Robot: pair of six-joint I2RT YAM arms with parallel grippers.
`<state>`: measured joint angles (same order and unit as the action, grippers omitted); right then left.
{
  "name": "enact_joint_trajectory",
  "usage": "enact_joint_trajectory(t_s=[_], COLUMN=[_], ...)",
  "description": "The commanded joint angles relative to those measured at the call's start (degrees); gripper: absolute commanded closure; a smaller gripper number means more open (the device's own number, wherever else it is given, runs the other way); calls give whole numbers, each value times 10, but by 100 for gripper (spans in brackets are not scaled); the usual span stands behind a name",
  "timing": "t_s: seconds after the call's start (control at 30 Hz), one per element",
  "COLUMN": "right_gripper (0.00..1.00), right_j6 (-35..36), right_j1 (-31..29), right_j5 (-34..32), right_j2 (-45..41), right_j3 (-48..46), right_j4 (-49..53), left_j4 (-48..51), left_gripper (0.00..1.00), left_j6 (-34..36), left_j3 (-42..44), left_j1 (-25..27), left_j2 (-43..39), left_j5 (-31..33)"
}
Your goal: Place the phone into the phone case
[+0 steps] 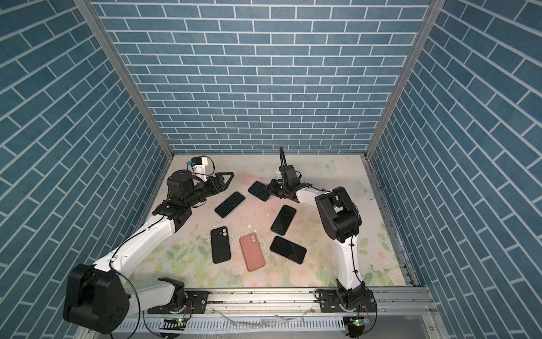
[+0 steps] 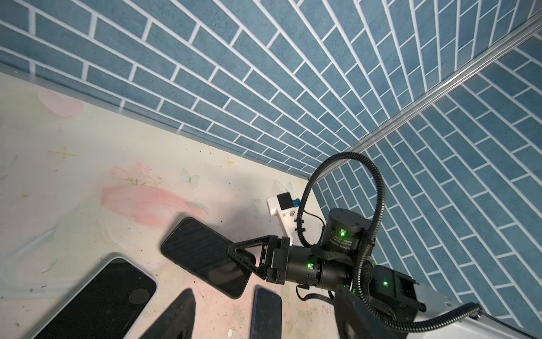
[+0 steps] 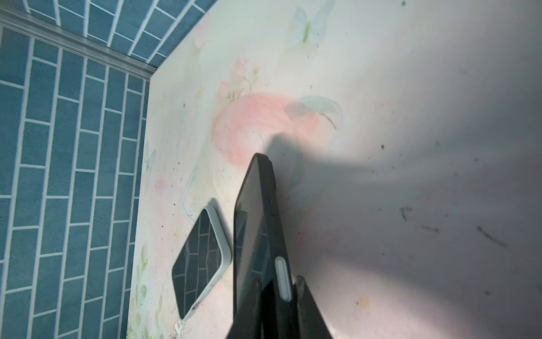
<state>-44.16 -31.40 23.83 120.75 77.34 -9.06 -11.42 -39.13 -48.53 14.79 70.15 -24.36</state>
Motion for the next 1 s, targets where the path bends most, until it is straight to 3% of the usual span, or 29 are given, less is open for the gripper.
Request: enact_joint_trajectory(t_s=[0.0, 0.37, 0.5, 0.83, 0.93, 0.97], right_gripper=[77, 55, 48, 44, 44, 43], right_j6=[7, 46, 83, 189, 225, 238], right_j1=[-8, -26, -34, -44, -45, -45], right_j5=[5, 17, -10, -85, -129, -148], right_j2=[4, -4, -15, -36, -64, -79], right_j3=[-13, -28, -23, 19, 21, 19], right_j4=[-1, 11, 53, 190, 220, 227], left_j4=[-4, -1, 8, 53, 101, 124], left_gripper=[24, 24, 24, 22, 1, 1], left_j6=[5, 5, 6, 18, 30, 41], left_j3=[7, 6, 2, -2, -7, -13], left_j1=[-6, -9, -9, -9, -9, -9], left_j2=[-5, -5, -12, -43, -63, -71], left_j5=[4, 5, 5, 21, 37, 43])
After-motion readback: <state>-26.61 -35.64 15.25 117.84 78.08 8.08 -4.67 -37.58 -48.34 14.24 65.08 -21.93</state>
